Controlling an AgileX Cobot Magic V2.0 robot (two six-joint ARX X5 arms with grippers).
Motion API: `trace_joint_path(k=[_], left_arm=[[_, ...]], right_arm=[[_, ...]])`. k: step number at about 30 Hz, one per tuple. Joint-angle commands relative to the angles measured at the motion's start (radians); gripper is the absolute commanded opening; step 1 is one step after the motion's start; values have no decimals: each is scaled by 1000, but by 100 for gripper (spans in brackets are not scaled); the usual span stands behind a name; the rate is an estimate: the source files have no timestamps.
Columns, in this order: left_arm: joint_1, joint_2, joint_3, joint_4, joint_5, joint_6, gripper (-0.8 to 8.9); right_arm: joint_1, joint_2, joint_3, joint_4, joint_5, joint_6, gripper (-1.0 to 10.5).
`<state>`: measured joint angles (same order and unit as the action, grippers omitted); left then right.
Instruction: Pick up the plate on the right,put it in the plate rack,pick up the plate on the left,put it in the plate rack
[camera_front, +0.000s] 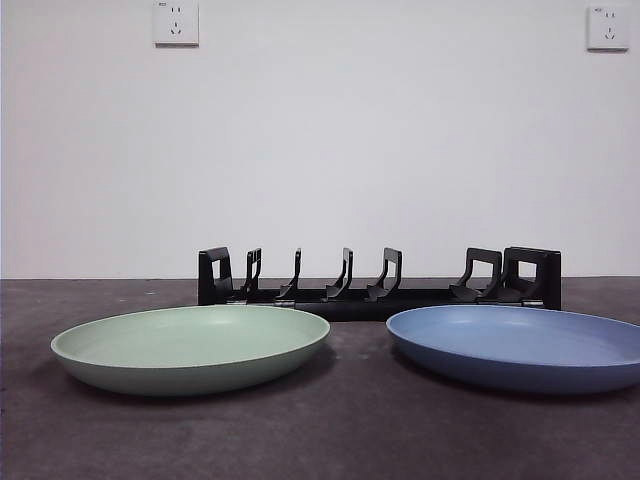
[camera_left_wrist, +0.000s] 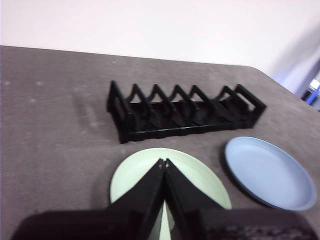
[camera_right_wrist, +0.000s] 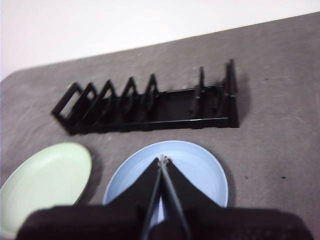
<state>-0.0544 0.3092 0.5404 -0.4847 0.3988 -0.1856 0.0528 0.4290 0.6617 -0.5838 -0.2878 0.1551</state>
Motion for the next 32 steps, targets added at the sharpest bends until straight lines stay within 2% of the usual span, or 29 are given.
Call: trace_joint_path(k=[1,6,10,14,17,20,22,23,24,26,27,28,32], left_arm=[[3,42,82,-63,35,61,-7],[2,127,241,-215,58,144,-7],[-1,181,344,-331,58,197,-7],[-19,221,408,-398,57,220,-7],[-38,244,434,-420,58,225,-7],[-50,259,435,-421,58,224,-4],[-50,271,435,-423,94,224,3],[-50,278,436,-420,117,224,35],[-50,285,436,-416,138,224,159],[-50,298,438,-413,163,224,589],[-50,304,438,-415,163,225,702],[-50,312,438,-416,171,238,701],[-66,327,438,-403,193,290,701]], right_arm=[[-1,60,113,-90,-27,-95,-12],[-1,167,297,-272,-39,-189,-12],[0,227,391,-401,-39,-237,-12],[0,259,430,-468,-55,-242,-11],[0,263,433,-472,-92,-242,-11],[0,263,433,-472,-92,-242,-5],[0,263,433,-472,-95,-242,12],[0,263,433,-471,-107,-243,67],[0,263,433,-471,-123,-242,186],[0,264,433,-471,-136,-241,453],[0,268,433,-472,-136,-238,548],[0,268,433,-475,-136,-237,577],[0,289,433,-488,-135,-234,570]])
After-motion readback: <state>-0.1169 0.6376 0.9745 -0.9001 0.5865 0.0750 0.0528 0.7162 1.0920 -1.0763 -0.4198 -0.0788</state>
